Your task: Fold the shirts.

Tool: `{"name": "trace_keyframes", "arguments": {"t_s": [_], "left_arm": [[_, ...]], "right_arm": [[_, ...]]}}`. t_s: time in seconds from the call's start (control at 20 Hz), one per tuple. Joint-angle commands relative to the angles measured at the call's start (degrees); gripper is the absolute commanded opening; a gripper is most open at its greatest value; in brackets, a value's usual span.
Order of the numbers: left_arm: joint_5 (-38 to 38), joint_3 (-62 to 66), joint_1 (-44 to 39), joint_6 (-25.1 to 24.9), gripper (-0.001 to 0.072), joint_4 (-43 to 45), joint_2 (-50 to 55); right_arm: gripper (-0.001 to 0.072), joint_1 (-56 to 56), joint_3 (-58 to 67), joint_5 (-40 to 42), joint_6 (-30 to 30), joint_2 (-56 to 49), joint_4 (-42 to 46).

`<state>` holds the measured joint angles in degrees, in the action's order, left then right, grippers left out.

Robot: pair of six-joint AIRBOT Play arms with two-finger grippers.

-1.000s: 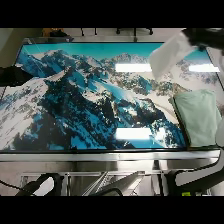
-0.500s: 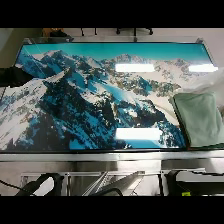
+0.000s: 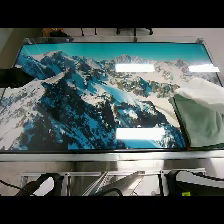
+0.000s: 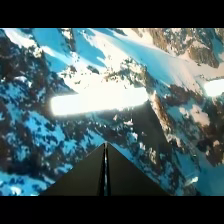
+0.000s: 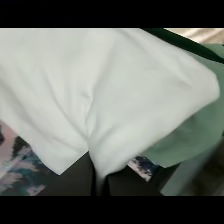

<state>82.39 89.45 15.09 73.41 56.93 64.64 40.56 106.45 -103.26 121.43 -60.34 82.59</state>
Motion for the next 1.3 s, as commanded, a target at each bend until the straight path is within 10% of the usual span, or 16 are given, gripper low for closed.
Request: {"name": "trace_keyframes", "arguments": {"t_s": [0.0, 0.5, 0.55, 0.65, 1.25], "left_arm": [[0.22, -0.04, 0.04, -0.02, 0.0014, 0.0, 0.02], [0.63, -0.04, -0.07, -1.66, 0.0014, 0.04, 0.02], [0.61, -0.04, -0.07, -2.08, 0.0015, 0.02, 0.02], [0.63, -0.04, -0.07, -2.47, 0.0014, 0.02, 0.02], [2.95, -0.04, -0.11, 1.73, 0.0014, -1.22, -0.61]], "right_arm": [[0.0018, 0.07, -9.4, -2.14, -0.98, 2.71, 7.56], [0.0028, 0.04, -43.67, 15.87, -1.64, 7.93, 14.71], [0.0126, 0.04, -44.63, 15.8, -1.68, 7.5, 14.73], [0.0701, 0.04, -44.17, 15.04, -6.69, 7.19, 13.92], [0.0692, -7.21, -13.92, 14.49, -13.27, 10.71, -11.93]]}}
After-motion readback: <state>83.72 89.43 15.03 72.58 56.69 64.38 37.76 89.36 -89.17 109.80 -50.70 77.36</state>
